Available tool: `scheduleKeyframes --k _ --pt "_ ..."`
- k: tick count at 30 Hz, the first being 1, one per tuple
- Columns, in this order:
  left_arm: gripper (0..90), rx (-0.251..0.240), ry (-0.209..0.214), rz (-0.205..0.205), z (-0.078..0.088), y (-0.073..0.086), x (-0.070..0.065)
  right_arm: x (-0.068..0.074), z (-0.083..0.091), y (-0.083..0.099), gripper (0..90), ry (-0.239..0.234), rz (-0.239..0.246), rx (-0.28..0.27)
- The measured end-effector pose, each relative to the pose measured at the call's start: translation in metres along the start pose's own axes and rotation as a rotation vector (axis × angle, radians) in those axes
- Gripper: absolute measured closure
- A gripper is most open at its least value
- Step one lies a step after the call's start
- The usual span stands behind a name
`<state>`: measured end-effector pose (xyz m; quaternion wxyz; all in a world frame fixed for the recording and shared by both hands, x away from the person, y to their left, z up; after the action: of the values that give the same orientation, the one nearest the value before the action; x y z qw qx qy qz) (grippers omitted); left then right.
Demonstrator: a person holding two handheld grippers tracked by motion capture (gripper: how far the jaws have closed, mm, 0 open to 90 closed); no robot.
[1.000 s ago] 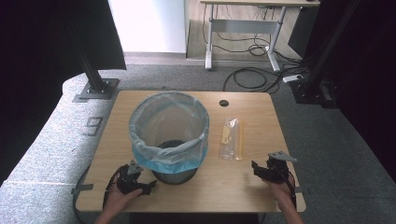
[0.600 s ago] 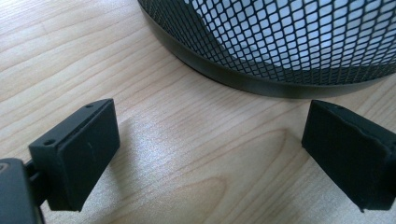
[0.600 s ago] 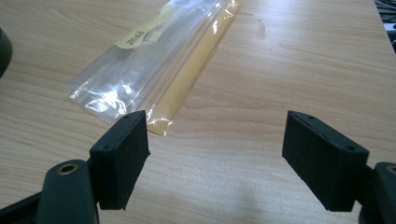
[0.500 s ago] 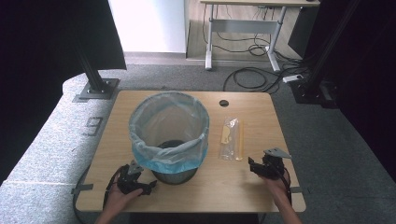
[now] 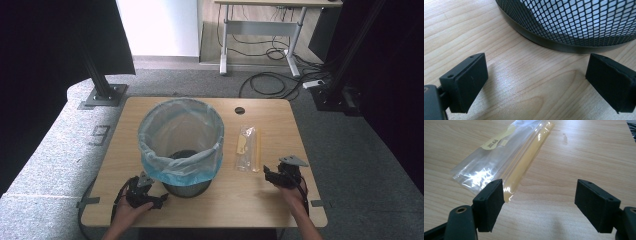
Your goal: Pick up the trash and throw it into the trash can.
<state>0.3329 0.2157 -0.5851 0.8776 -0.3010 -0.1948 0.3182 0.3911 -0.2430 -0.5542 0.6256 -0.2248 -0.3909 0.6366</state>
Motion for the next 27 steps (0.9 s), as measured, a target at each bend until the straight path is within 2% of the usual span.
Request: scheduleKeyframes --k 7,27 --pt "4.0 -0.001 0.000 0.001 0.000 0.000 0.000 0.005 -0.011 -0.005 23.0 -0.008 -0.007 0.005" --pt "4.0 0.000 0.004 -0.001 0.000 -0.001 -0.001 0.033 -0.029 -0.016 19.8 -0.063 0.028 0.018"
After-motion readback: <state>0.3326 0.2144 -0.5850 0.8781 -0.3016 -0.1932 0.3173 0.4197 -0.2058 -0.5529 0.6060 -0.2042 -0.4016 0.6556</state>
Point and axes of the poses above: each handheld gripper's, and its own axes: z roughly backward along the jaws, y roughly out of its underside, x roughly to its left, the point moved 5 cm from there along -z, roughly forward along the jaws, and after that the axes turned 14 degrees about -z, right-handed, at the moved point
